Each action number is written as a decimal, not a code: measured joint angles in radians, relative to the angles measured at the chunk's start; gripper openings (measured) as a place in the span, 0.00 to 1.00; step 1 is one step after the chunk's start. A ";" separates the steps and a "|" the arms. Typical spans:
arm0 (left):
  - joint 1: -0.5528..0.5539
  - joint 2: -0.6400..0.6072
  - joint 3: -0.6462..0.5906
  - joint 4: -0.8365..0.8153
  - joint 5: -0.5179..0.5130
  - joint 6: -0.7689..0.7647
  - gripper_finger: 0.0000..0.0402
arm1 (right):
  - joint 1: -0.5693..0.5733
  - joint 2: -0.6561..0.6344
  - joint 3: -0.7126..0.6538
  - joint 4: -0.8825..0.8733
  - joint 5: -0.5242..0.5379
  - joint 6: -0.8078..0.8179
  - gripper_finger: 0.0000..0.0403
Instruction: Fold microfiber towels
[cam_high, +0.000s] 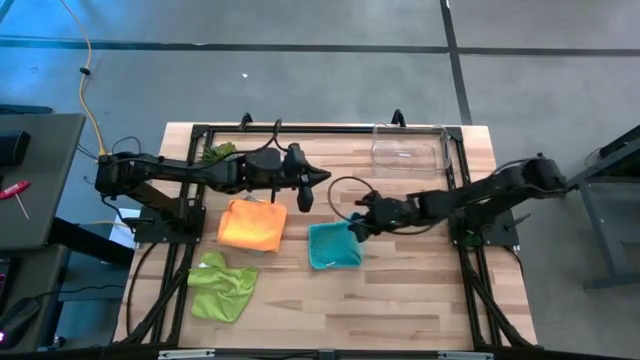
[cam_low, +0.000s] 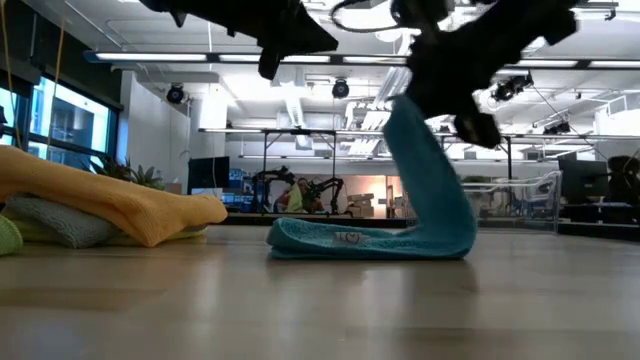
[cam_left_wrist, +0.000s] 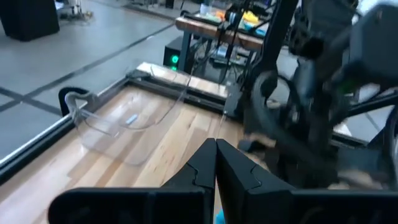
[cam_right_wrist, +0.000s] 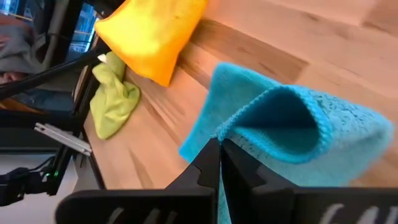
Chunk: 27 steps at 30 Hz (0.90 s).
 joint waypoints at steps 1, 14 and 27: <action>0.000 -0.004 0.000 0.006 0.000 0.000 0.00 | -0.004 0.029 0.019 0.012 -0.004 -0.009 0.00; 0.006 -0.060 0.000 0.002 -0.004 0.008 0.00 | -0.028 0.393 0.281 0.047 -0.123 -0.127 0.00; 0.006 -0.073 0.000 0.006 -0.003 0.008 0.00 | -0.032 0.500 0.321 0.057 -0.091 -0.072 0.00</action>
